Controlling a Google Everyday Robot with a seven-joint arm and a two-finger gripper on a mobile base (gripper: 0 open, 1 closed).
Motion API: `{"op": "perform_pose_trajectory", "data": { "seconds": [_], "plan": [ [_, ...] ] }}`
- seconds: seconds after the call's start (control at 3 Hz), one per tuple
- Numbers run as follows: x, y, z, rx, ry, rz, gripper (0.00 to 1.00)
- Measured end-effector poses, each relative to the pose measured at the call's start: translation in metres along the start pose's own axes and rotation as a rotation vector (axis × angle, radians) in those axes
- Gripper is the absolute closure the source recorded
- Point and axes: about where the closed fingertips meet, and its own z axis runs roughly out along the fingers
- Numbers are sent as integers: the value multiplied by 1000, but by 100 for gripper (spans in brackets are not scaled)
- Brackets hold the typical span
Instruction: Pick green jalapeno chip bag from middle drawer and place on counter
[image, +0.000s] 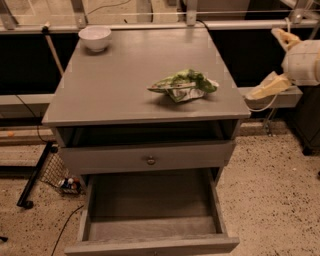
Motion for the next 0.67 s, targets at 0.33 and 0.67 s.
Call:
{"op": "perform_pose_trajectory", "data": {
  "seconds": [0.33, 0.67],
  "plan": [
    [22, -18, -29, 101, 47, 46, 0],
    [22, -19, -28, 102, 46, 45, 0]
  ]
}}
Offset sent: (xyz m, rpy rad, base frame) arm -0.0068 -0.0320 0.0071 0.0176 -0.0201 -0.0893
